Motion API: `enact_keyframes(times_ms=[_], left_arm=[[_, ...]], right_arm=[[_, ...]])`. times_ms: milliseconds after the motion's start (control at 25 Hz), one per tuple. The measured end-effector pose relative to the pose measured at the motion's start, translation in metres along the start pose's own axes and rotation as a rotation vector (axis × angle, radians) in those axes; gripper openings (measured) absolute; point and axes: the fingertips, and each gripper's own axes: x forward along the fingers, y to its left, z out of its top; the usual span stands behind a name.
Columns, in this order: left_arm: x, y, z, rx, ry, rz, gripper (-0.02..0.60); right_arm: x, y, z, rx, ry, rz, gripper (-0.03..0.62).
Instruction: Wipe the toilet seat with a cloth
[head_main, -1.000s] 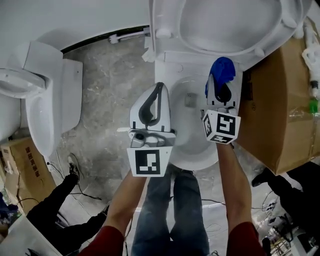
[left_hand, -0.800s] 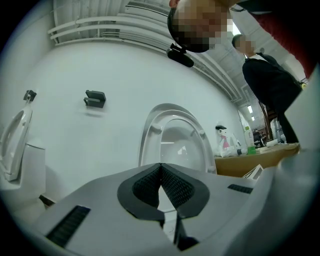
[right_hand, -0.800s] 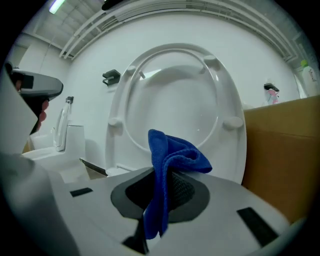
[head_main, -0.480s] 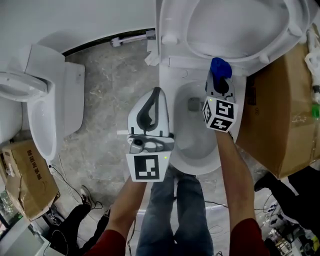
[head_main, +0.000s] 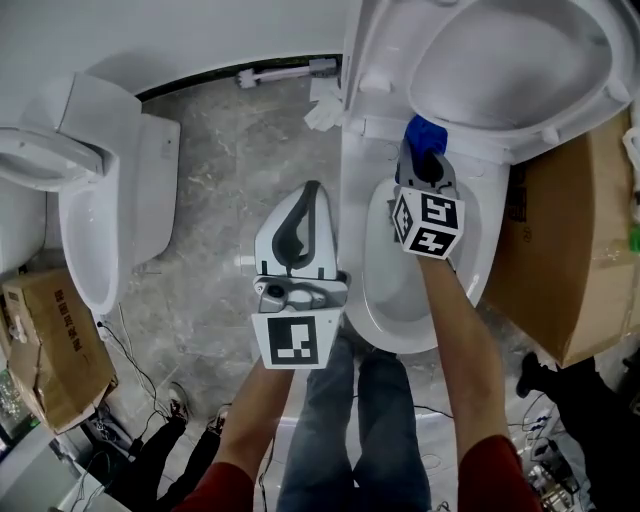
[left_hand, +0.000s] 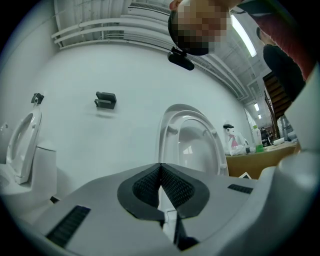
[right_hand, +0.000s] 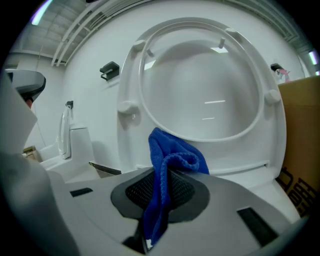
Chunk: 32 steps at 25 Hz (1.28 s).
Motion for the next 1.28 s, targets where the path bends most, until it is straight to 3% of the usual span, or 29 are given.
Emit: enact_keyframes(times_ms=[200,280,360,600,760,1080,1280], left_arm=[[-0.008,0.027,0.004,-0.003,-0.004,0.033,0.015],[-0.011,0.035,0.006,-0.005,-0.006,0.040,0.015],[-0.014,0.043,0.009,-0.006,-0.006,0.045,0.015],[-0.019,0.056,0.020,-0.017,-0.011,0.065,0.015],[-0.023,0.055,0.031,-0.011,-0.012,0.064,0.015],[-0.030,0.059,0.067,-0.004,-0.041,0.077,0.015],[-0.033,0.059,0.095,-0.004,-0.060,0.075,0.015]], right_arm=[[0.015,0.044,0.004,0.022,0.010,0.060,0.060],[0.018,0.053,0.005,0.092,0.014,0.072,0.060],[0.020,0.057,0.008,0.250,0.001,0.088,0.060],[0.012,0.055,0.035,0.939,-0.145,0.150,0.060],[0.001,0.061,0.061,1.193,-0.241,0.206,0.060],[-0.029,0.072,0.116,1.339,-0.320,0.252,0.060],[-0.046,0.077,0.148,1.323,-0.335,0.269,0.060]])
